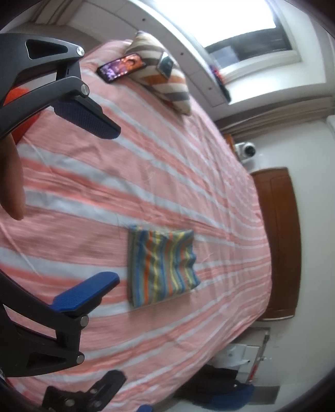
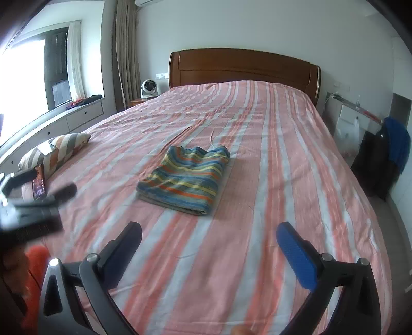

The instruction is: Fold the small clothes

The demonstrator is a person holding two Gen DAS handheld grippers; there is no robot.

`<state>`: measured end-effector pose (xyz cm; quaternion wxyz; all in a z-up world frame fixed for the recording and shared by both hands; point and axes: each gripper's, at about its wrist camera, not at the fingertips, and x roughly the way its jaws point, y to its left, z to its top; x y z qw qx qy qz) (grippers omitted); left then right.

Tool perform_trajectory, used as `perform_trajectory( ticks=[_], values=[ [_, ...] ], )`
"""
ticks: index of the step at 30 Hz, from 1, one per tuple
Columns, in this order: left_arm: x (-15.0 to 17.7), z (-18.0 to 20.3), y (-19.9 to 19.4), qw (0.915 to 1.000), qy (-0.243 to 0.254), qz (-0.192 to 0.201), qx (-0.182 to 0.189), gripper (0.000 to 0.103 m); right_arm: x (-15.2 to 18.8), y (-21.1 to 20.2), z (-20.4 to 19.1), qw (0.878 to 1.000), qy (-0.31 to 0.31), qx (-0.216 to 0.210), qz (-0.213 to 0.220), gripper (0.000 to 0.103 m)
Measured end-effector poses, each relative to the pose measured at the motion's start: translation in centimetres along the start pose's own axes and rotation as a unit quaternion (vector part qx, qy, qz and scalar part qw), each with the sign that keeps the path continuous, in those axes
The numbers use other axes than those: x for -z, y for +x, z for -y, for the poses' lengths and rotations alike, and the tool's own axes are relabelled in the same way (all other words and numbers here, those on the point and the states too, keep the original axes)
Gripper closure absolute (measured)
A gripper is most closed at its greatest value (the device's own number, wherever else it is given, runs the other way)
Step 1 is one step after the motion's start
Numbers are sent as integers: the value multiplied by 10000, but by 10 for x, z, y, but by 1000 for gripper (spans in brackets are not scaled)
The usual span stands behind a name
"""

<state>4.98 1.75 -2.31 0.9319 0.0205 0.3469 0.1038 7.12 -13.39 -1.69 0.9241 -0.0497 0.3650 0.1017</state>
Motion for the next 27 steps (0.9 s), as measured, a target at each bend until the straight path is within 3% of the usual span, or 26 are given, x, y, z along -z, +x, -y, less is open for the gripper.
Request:
perform_trajectory(
  ticks=[7,18,27],
  values=[
    [-11,-2,1,9981,-74,-236,559,0,-15,-2,-7,9975,22,681,-187,0],
    [-6,10,6,9984,107,-322,451,0,-6,-3,0,9966,52,761,-326,0],
    [-4,10,1,9979,26,-284,586,0,-6,-4,2,9969,89,720,-311,0]
  ],
)
